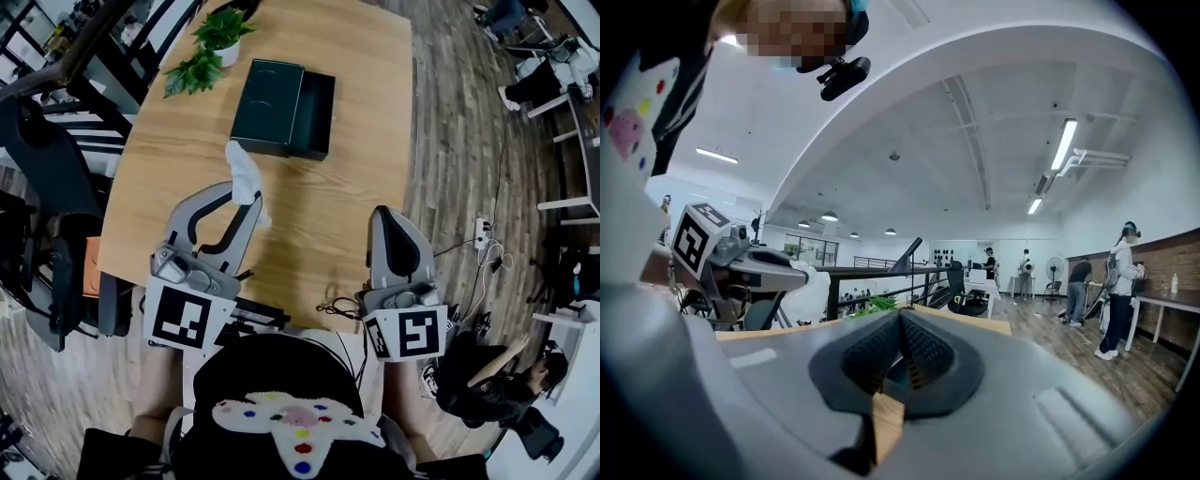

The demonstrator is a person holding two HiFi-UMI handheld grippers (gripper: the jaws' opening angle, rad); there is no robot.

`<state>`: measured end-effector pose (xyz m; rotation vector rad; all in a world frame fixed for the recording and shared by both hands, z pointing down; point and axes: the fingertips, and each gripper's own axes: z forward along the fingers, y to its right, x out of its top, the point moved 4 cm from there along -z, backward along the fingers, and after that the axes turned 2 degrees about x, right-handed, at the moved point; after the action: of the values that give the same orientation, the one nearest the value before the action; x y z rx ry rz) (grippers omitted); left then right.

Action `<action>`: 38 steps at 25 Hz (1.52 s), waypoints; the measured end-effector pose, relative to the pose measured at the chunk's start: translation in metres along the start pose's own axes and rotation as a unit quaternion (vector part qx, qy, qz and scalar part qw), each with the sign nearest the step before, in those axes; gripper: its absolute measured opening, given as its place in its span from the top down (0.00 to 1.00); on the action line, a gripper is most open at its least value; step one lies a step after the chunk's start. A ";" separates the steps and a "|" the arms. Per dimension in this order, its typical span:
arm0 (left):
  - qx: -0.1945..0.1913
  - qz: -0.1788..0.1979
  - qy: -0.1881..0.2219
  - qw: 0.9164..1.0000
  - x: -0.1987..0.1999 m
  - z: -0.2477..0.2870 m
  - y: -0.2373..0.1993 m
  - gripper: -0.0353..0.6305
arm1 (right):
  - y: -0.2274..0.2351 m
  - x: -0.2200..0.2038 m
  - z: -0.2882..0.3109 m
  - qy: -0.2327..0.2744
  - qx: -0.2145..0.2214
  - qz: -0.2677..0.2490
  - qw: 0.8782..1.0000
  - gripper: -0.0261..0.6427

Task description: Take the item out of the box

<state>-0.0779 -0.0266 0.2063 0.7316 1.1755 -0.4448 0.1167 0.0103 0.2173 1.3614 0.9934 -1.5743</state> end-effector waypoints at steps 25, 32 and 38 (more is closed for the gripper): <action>-0.014 0.011 0.001 1.000 0.001 0.004 0.008 0.86 | -0.007 0.001 0.002 -0.004 0.008 -0.010 1.000 0.95; -0.017 0.011 -0.001 1.000 -0.001 0.005 0.008 0.86 | -0.010 0.003 0.005 -0.002 0.010 -0.006 1.000 0.95; -0.018 0.012 -0.002 1.000 -0.002 0.005 0.008 0.86 | -0.011 -0.001 0.005 -0.008 0.013 -0.009 1.000 0.95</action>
<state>-0.0699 -0.0248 0.2112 0.7134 1.1661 -0.4043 0.1048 0.0097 0.2193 1.3589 0.9813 -1.6150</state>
